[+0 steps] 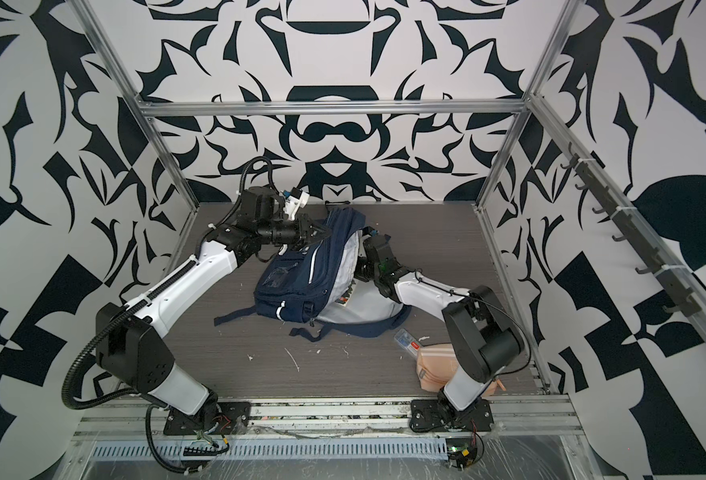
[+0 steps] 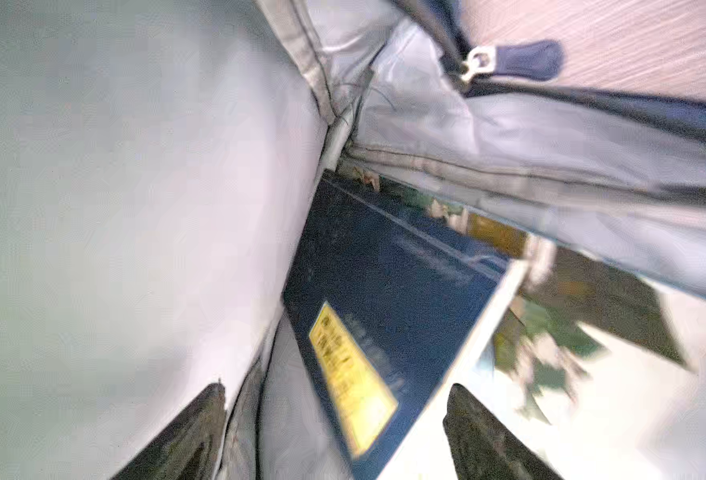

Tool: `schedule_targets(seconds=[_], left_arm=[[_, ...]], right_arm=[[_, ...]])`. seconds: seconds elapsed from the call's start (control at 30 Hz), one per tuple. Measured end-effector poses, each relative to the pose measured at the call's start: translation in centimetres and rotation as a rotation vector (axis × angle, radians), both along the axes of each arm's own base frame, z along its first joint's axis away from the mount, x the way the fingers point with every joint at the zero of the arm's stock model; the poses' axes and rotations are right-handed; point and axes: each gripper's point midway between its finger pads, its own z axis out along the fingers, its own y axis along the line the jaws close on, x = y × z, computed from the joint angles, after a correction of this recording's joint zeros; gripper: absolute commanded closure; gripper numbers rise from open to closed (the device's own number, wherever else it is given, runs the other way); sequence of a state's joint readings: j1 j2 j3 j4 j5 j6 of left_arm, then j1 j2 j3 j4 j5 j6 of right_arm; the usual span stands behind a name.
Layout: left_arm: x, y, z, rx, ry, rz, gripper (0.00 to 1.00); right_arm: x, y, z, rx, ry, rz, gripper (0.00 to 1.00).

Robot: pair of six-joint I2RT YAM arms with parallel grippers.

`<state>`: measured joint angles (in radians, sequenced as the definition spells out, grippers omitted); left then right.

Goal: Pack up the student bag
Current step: 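Release the book and withdraw the right gripper while the left releases the backpack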

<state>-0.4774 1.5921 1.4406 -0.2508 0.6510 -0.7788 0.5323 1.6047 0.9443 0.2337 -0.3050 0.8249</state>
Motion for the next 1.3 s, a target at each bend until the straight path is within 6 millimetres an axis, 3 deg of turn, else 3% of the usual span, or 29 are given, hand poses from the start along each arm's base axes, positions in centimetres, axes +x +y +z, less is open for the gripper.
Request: schedule_targets(seconds=[0.37,0.6,0.77,1.03,1.3], left_arm=[[1.5,1.8,-0.8,-0.007,0.012,0.055,1.0],[2.2,1.7,-1.6,0.006,0.01,0.055,1.0],[3.4,0.5,-4.5,0.04,0.05,0.034,0.94],[5.3,-2.6,-9.5,0.1,0.132,0.016,0.77],[5.6,-3.9,-10.9,0.164,0.134,0.013,0.53]], right_arm=[[-5.0,-4.9,0.1,-0.191,-0.001,-0.016,0.14],[-9.5,-9.6,4.0,-0.252,-0.101,-0.07,0.14],[-12.1,-11.9,5.4,-0.289,-0.173,-0.08,0.14],[-12.7,-12.4,4.5,-0.363,-0.18,-0.038,0.15],[-12.4,-12.0,3.4,-0.402,-0.165,0.001,0.16]])
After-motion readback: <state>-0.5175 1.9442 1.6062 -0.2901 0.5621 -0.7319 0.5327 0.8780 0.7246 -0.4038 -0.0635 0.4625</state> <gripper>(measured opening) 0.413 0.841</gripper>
